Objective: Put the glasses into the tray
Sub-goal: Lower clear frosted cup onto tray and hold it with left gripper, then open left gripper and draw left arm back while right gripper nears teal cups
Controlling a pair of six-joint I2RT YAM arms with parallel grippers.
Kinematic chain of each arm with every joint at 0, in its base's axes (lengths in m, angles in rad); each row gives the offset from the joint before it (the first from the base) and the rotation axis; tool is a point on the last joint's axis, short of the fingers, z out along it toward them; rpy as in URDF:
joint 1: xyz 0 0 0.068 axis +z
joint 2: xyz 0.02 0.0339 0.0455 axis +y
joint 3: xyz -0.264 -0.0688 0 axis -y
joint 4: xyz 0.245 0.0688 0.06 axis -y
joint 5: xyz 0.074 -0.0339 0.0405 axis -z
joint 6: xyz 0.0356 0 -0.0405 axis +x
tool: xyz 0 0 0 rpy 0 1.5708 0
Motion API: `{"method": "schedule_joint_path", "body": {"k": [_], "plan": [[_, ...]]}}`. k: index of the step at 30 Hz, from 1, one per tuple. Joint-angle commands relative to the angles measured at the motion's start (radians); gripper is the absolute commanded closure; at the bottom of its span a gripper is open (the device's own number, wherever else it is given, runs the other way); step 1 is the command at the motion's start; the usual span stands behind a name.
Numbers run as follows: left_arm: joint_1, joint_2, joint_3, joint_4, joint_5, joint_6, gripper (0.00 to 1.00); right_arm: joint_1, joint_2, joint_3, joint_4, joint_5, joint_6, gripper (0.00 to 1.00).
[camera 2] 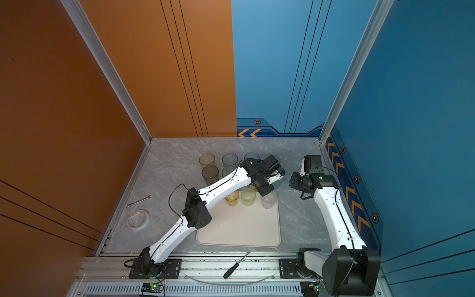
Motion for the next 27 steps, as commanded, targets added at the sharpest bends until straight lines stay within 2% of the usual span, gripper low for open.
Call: {"method": "schedule_joint_path", "body": {"k": [1, 10, 18, 22, 27], "plan": [[0.009, -0.027, 0.01, 0.022, -0.007, -0.01, 0.77, -0.008, -0.026, -0.012, -0.009, -0.007, -0.011, 0.56], [0.01, -0.082, -0.001, 0.037, -0.022, 0.007, 0.74, -0.016, -0.041, -0.01, -0.02, -0.003, -0.008, 0.56], [0.002, -0.262, -0.078, 0.108, -0.034, 0.038, 0.75, -0.024, -0.047, 0.001, -0.028, 0.004, -0.008, 0.56], [0.023, -0.404, -0.2, 0.192, -0.058, 0.028, 0.76, -0.024, -0.037, 0.015, -0.032, 0.0, -0.007, 0.56], [0.11, -0.634, -0.524, 0.368, -0.107, -0.064, 0.76, -0.021, -0.012, 0.05, -0.037, -0.011, -0.008, 0.58]]}}
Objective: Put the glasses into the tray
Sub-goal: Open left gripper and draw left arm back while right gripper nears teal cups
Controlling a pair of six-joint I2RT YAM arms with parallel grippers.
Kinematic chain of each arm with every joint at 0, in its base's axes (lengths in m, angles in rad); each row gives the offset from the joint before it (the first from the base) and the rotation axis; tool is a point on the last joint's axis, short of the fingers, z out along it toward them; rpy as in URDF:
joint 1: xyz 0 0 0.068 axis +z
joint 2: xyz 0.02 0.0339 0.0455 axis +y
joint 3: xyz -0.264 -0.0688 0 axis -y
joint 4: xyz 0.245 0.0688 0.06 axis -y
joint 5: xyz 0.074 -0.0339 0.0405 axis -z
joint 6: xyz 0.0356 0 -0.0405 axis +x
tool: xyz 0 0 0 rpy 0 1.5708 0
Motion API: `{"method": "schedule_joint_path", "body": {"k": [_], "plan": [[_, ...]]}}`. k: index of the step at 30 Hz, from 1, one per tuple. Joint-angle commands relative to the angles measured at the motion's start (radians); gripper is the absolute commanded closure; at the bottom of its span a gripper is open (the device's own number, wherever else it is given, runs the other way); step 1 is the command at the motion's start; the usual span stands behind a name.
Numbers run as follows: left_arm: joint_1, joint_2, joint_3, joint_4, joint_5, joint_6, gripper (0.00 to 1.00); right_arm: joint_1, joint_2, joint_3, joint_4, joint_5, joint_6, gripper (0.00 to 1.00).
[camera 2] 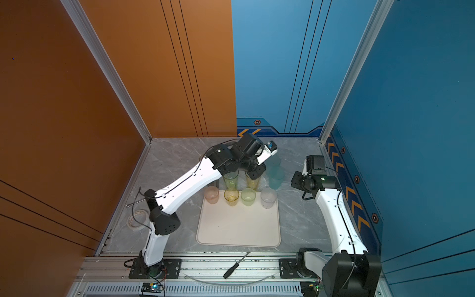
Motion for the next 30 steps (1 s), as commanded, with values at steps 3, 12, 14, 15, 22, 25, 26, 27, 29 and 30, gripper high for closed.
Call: {"method": "schedule_joint_path", "body": {"k": [3, 12, 14, 15, 22, 25, 26, 27, 29, 30], "plan": [[0.15, -0.234, -0.393, 0.232, -0.045, -0.148, 0.76, 0.008, 0.036, 0.065, -0.031, -0.021, -0.007, 0.61], [0.458, -0.633, -0.97, 0.467, 0.051, -0.344, 0.75, 0.066, 0.207, 0.171, -0.036, -0.032, -0.022, 0.66], [0.496, -0.678, -1.01, 0.464, 0.05, -0.347, 0.75, 0.077, 0.253, 0.198, -0.038, -0.02, -0.025, 0.67], [0.512, -0.699, -1.027, 0.464, 0.053, -0.348, 0.74, 0.084, 0.276, 0.212, -0.04, -0.013, -0.027, 0.67], [0.595, -0.763, -1.09, 0.46, 0.077, -0.348, 0.73, 0.106, 0.405, 0.306, -0.069, 0.017, -0.045, 0.72], [0.612, -0.765, -1.102, 0.461, 0.09, -0.351, 0.73, 0.113, 0.443, 0.34, -0.083, 0.043, -0.049, 0.72], [0.614, -0.763, -1.104, 0.461, 0.094, -0.351, 0.73, 0.115, 0.453, 0.347, -0.09, 0.051, -0.051, 0.72], [0.617, -0.761, -1.105, 0.461, 0.097, -0.351, 0.73, 0.117, 0.466, 0.355, -0.095, 0.06, -0.052, 0.72], [0.621, -0.761, -1.108, 0.461, 0.099, -0.351, 0.73, 0.12, 0.481, 0.366, -0.103, 0.077, -0.056, 0.72], [0.626, -0.761, -1.108, 0.463, 0.102, -0.351, 0.73, 0.121, 0.491, 0.372, -0.105, 0.079, -0.057, 0.72]]}}
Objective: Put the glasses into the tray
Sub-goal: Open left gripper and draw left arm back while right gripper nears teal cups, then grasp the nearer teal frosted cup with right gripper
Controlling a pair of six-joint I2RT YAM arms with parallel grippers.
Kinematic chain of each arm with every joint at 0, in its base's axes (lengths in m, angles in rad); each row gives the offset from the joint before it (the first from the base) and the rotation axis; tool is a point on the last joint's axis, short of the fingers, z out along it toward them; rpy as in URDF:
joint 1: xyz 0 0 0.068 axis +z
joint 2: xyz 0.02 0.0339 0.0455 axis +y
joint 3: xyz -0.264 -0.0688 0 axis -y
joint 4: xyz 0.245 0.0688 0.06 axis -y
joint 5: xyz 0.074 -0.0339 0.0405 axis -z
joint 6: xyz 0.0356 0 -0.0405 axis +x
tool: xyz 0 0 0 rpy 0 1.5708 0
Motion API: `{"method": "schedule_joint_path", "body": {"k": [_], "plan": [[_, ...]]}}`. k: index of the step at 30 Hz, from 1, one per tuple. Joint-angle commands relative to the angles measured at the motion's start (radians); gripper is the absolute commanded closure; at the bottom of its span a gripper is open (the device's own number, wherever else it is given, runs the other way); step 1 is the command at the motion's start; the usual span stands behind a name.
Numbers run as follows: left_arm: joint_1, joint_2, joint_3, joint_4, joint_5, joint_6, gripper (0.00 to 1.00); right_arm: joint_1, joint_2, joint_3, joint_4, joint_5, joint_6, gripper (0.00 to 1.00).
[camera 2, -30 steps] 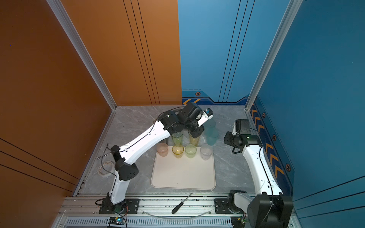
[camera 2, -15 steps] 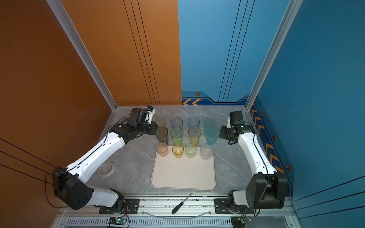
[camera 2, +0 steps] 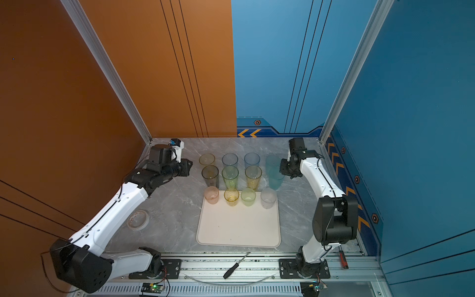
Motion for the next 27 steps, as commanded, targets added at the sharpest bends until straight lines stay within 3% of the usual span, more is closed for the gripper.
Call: {"method": "schedule_joint_path", "body": {"k": [1, 27], "plan": [[0.014, -0.003, -0.008, 0.015, 0.034, -0.007, 0.73, 0.009, 0.026, 0.036, -0.055, 0.048, -0.023, 0.72], [0.047, -0.007, -0.042, 0.031, 0.058, -0.012, 0.73, 0.034, 0.14, 0.08, -0.063, 0.082, -0.043, 0.84]]}}
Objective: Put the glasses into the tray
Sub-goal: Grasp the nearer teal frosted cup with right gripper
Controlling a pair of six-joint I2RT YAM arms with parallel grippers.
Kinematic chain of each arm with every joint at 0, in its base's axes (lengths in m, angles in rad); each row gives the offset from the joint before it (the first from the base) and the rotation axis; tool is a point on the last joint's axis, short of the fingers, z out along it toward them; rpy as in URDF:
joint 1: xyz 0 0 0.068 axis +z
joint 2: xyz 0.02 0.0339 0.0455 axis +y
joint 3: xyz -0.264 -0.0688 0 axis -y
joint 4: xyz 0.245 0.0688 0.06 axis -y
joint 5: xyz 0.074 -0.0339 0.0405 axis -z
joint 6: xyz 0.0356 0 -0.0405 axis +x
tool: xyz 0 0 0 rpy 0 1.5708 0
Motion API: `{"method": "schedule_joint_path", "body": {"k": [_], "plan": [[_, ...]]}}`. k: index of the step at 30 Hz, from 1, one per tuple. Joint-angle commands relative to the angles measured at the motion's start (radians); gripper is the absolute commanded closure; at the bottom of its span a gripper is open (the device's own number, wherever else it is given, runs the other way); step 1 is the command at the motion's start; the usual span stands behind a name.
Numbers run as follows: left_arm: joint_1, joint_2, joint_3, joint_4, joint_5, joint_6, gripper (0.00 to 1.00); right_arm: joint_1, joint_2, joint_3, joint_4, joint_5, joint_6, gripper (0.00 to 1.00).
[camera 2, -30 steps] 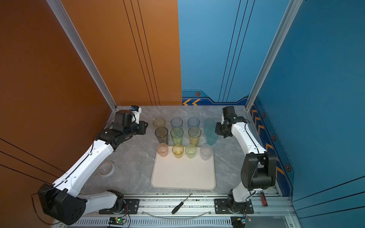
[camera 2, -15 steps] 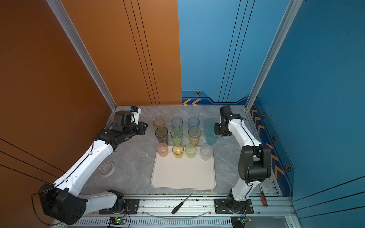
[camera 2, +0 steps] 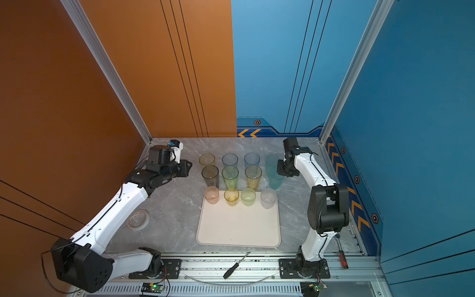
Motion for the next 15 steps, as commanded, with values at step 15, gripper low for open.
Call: {"method": "schedule_joint_path", "body": {"k": [15], "plan": [[0.023, -0.016, -0.043, 0.016, 0.015, -0.007, 0.73, -0.001, -0.126, -0.067, 0.014, 0.106, -0.006, 1.0]]}}
